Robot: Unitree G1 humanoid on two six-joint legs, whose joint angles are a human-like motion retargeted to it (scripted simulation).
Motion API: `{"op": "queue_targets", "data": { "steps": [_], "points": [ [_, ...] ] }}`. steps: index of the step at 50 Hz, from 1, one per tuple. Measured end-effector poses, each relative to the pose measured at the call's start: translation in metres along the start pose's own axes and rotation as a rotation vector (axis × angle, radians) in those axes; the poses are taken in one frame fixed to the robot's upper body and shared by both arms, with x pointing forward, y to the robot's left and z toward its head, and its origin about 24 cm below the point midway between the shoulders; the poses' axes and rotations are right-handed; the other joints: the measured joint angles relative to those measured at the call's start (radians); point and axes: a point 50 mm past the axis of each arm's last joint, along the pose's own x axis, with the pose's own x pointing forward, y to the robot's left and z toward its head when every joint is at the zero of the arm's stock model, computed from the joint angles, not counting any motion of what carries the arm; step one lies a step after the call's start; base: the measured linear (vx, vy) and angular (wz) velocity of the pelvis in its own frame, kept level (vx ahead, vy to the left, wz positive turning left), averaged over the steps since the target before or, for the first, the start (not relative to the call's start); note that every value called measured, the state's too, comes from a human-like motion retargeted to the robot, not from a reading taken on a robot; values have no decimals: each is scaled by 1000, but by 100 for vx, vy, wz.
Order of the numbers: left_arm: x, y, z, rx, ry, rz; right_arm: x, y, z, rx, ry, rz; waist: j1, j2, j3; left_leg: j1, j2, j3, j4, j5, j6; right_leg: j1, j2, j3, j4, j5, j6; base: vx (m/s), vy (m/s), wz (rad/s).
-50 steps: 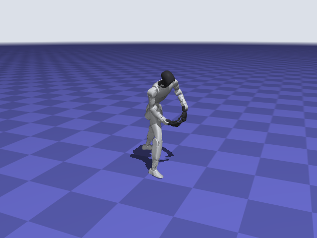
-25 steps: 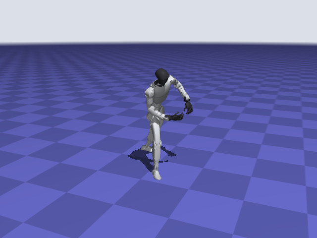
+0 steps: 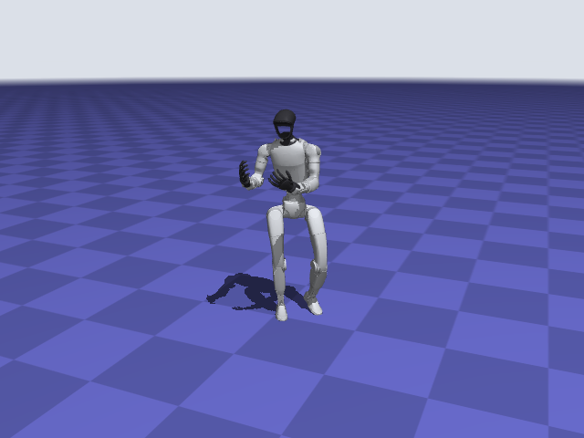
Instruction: Kungfu
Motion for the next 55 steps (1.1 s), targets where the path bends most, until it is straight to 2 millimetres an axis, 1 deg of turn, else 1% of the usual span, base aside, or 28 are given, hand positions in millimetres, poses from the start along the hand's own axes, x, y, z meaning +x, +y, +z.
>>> {"op": "queue_targets", "data": {
  "steps": [2,5,9,13,18,20,22,23,24,25,27,28,32,35,37,39,42,44,45,47,48,49,50,51,52,53,54,55],
  "points": [
    [1,-11,-4,-94,-32,-62,2,2,10,37,-68,-26,6,-14,-1,-28,22,23,-109,-8,-4,63,41,72,-29,15,6,53,-13,-352],
    [0,-27,-8,-189,-60,-169,5,6,24,118,-163,-69,4,-26,3,-56,55,12,-285,8,18,144,105,234,-48,16,4,52,-3,-328],
    [-3,-48,-20,-275,-69,-263,4,10,40,215,-254,-92,-6,-25,14,-59,78,-143,-522,23,23,225,160,448,-29,-14,2,51,16,-307],
    [-6,-71,-37,-373,-58,-325,0,13,53,248,-311,-85,-34,-19,29,-21,121,-217,-678,15,57,269,166,609,24,-70,17,44,39,-261],
    [-9,-98,-61,-470,-30,-367,-11,14,69,244,-382,-125,-103,7,51,15,176,-59,-640,-25,136,274,108,663,69,-143,61,44,68,-174],
    [-12,-106,-70,-501,-17,-358,-16,11,73,224,-391,-150,-112,37,70,37,199,-5,-614,5,81,271,86,618,80,-170,99,54,79,-141],
    [-16,-107,-74,-517,-7,-339,-23,7,78,185,-394,-178,-120,79,81,10,242,16,-521,67,10,260,56,483,75,-176,131,66,76,-104],
    [-18,-104,-73,-507,-5,-330,-28,6,80,163,-396,-189,-116,94,83,-64,255,-42,-412,70,-21,254,31,406,69,-166,147,67,83,-135],
    [-20,-97,-68,-468,-9,-316,-31,8,78,155,-389,-193,-87,88,80,-68,250,-43,-375,72,-44,243,-15,352,70,-155,170,52,81,-196],
    [-22,-88,-62,-415,-15,-299,-32,12,75,155,-378,-194,-47,71,75,-38,234,-17,-375,74,-62,230,-71,309,75,-143,198,30,75,-138],
    [-28,-70,-44,-246,-29,-273,-29,18,72,132,-389,-201,-62,89,85,-94,267,11,-285,21,-59,248,-122,106,36,-103,230,24,76,0],
    [-33,-62,-35,-153,-35,-255,-27,21,71,113,-391,-192,-39,90,75,-112,255,-1,-246,-2,-54,258,-149,38,18,-80,240,31,69,30],
    [-62,-33,-2,207,-7,-148,-13,35,66,16,-380,-81,118,50,-15,-149,163,-26,-192,-29,-34,324,-242,-134,-49,-29,283,34,47,66],
    [-83,-15,31,463,45,-73,6,47,62,-65,-401,0,238,7,-85,-194,101,-52,-177,-31,-19,393,-271,-264,-107,-11,309,24,24,173],
    [-94,-2,57,636,81,-11,23,54,60,-117,-416,61,338,-41,-123,-214,59,-64,-184,-18,-13,433,-276,-310,-133,-11,318,15,9,185],
    [-104,12,87,842,108,83,46,53,59,-176,-417,110,436,-94,-152,-236,13,-88,-197,2,-9,466,-271,-356,-152,-20,314,13,-3,188],
    [-121,32,136,1154,97,332,89,35,61,-288,-387,133,587,-154,-169,-267,-55,-157,-221,38,-10,504,-240,-404,-174,-41,297,6,-17,173],
    [-139,47,171,1340,72,547,119,21,61,-417,-355,152,685,-183,-147,-270,-87,-195,-236,58,-18,529,-222,-417,-184,-60,293,-8,-17,132],
    [-151,56,190,1427,73,667,132,15,60,-499,-336,167,734,-195,-133,-269,-99,-210,-245,67,-24,539,-216,-418,-187,-71,294,-8,-17,98],
    [-192,76,227,1649,169,937,155,8,49,-763,-282,239,809,-209,-114,-265,-115,-234,-263,88,-38,557,-209,-424,-191,-89,299,-5,-16,84],
    [-217,84,246,1786,253,1068,163,7,38,-941,-241,313,834,-211,-107,-263,-125,-248,-275,101,-46,565,-203,-429,-193,-97,298,-4,-11,88],
    [-247,91,265,1943,379,1215,169,6,20,-1165,-148,394,848,-209,-104,-259,-135,-262,-288,115,-52,573,-196,-434,-195,-104,298,-4,-7,93],
    [-280,95,280,2094,539,1351,172,1,-1,-1407,-41,495,857,-204,-103,-255,-145,-277,-301,129,-59,580,-190,-439,-195,-110,298,-6,1,95],
    [-317,100,292,2210,800,1519,169,-24,-25,-1677,227,452,866,-195,-107,-250,-154,-293,-317,144,-67,585,-183,-442,-194,-116,297,-9,6,97],
    [-351,98,299,2269,1110,1663,163,-52,-33,-1930,444,324,877,-188,-107,-244,-164,-309,-333,159,-75,590,-175,-447,-193,-122,296,-13,8,102],
    [-382,90,303,-2100,-1407,-1712,150,-79,-27,-2113,639,21,887,-184,-101,-239,-176,-327,-348,175,-84,598,-168,-453,-193,-127,296,-14,0,113],
    [-402,77,311,-1843,-1602,-1631,145,-88,-23,-2152,734,-20,888,-184,-93,-234,-187,-343,-363,191,-91,606,-158,-459,-194,-129,297,-12,-10,124],
    [-418,57,324,-1598,-1766,-1571,146,-91,-21,-2112,784,53,883,-186,-84,-230,-198,-358,-378,208,-97,614,-146,-466,-196,-130,299,-11,-14,125]
  ]
}}
